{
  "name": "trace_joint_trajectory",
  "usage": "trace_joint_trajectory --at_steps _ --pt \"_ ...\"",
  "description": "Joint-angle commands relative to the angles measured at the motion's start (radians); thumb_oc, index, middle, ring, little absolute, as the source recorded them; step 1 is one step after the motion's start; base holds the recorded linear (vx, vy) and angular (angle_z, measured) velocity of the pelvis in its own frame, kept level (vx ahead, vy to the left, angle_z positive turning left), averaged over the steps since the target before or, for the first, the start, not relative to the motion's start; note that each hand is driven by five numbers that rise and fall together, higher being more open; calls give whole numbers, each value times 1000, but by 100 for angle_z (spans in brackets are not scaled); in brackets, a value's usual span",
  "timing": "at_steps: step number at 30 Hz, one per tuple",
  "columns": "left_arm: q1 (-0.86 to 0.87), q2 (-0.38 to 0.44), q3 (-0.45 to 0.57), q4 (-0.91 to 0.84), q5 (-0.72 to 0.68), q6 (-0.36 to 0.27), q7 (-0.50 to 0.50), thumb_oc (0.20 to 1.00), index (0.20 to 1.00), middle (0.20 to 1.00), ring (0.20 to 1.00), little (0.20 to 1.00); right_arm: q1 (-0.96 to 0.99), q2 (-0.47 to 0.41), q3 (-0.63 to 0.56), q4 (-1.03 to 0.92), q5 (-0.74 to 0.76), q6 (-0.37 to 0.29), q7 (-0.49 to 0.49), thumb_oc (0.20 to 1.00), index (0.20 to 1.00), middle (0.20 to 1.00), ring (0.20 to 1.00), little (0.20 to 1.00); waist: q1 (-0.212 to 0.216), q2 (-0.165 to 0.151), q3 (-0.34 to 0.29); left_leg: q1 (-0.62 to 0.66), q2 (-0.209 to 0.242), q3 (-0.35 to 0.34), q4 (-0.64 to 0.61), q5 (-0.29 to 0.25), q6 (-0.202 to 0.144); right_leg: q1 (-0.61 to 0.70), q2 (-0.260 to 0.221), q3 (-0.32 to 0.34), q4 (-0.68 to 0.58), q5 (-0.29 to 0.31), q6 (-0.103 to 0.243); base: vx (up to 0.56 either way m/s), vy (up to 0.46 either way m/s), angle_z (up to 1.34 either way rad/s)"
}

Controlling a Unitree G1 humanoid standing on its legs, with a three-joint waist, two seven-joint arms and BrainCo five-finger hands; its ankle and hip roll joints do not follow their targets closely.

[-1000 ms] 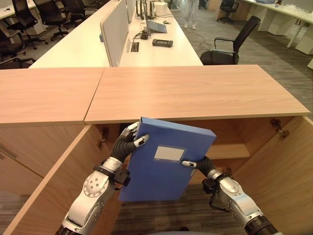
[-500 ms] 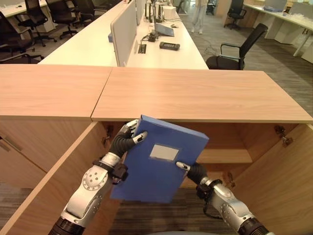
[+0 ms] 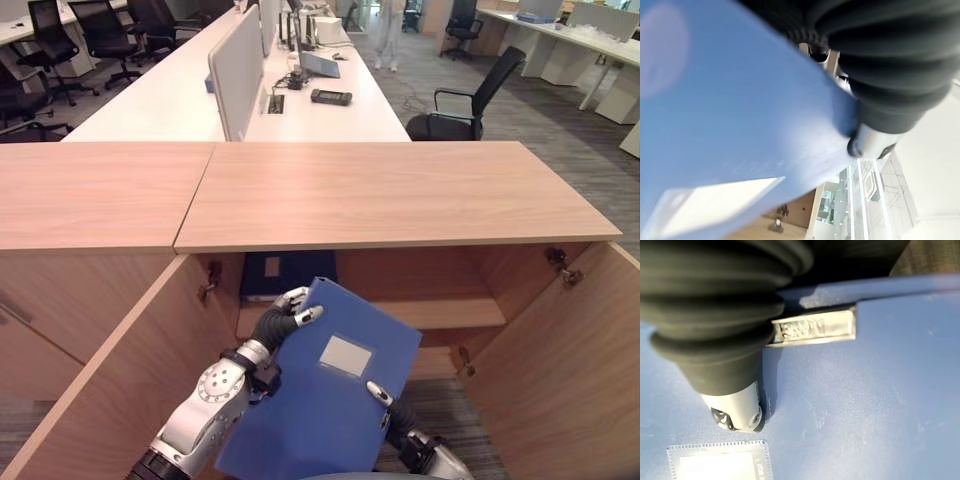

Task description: Put the empty folder in the office cabinet

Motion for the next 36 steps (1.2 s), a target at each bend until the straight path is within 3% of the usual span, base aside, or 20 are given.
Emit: trace_joint_trajectory --at_steps 1,4,5,7,10,11,14,17,22,23,27,32,36 --pt "-42 -19 -42 5 -120 -13 -43 1000 1000 1000 1000 1000 -35 64 -70 -113 143 -13 -86 200 200 200 200 200 -18 -28 -3 5 -58 31 3 -65 34 74 26 10 7 -99 36 13 -20 -5" --pt "-41 -16 -60 42 -133 7 -40 1000 1000 1000 1000 1000 -26 60 -78 -114 141 -10 -102 200 200 200 200 200 -26 -25 -6 7 -57 35 3 -66 33 73 27 14 7 -101 35 12 -22 -4" --pt "-27 -15 -68 84 -136 18 -50 1000 1000 1000 1000 1000 -62 40 -93 18 48 -4 -118 200 200 200 200 200 -26 -25 -9 6 -56 35 3 -64 32 74 28 13 7 -102 32 17 -21 -4" --pt "-14 -23 -60 120 -138 10 -45 1000 1000 1000 1000 1000 -97 16 -127 34 20 -32 -145 200 200 200 200 200 -27 -26 -10 5 -55 33 3 -65 32 74 28 14 7 -102 32 1 -9 -2" --pt "17 -46 -59 242 -92 38 -44 1000 1000 1000 1000 1000 -103 90 -125 176 99 2 -124 200 200 200 200 200 -18 -22 -6 4 -55 23 3 -61 31 78 31 10 7 -104 28 -4 -28 -1" --pt "32 -50 -46 279 -90 50 -61 1000 1000 1000 1000 1000 -145 28 -188 263 67 34 -122 200 200 200 200 200 -14 -22 -2 -1 -52 16 3 -56 28 76 33 3 7 -107 27 -14 -27 6" --pt "57 -43 -21 330 -41 64 -80 1000 1000 1000 1000 1000 -171 -7 -267 318 44 4 -146 200 200 200 200 200 -13 -22 -1 -5 -47 10 3 -53 24 75 36 -3 8 -110 26 -15 -51 10" --pt "65 -79 0 507 36 76 -101 1000 1000 1000 1000 1000 -202 -28 -317 368 23 11 -154 200 200 200 200 200 -6 -19 -5 -6 -37 -3 3 -48 17 74 40 -14 15 -123 22 12 -59 10" --pt "43 -138 18 676 75 76 -76 1000 1000 1000 1000 1000 -240 -44 -333 361 5 -2 -167 200 200 200 200 200 6 -11 11 -24 -30 -11 22 -23 11 71 38 -33 43 -146 8 -26 -14 15" --pt "18 -167 20 734 80 75 -59 1000 1000 1000 1000 1000 -253 -53 -343 348 11 -11 -177 200 200 200 200 200 16 -16 41 -100 -53 3 131 -29 3 66 18 -55 61 -152 2 -140 27 19" --pt "10 -209 34 807 87 72 -44 1000 1000 1000 1000 1000 -258 -68 -346 324 -2 -9 -182 200 200 200 200 200 21 -2 43 -172 -72 49 141 -10 17 64 0 -86 68 -166 9 -21 80 55" --pt "31 -228 64 855 69 62 -36 1000 1000 1000 1000 1000 -293 -62 -331 298 -12 -21 -191 200 200 200 200 200 66 8 52 -329 -94 92 124 86 20 70 8 -28 52 -172 14 104 121 0" --pt "62 -222 76 873 84 60 -39 1000 1000 1000 1000 1000 -301 -41 -311 314 -31 -19 -184 200 200 200 200 200 75 -7 20 -268 -97 85 52 74 51 65 9 11 18 -156 33 134 131 -44"
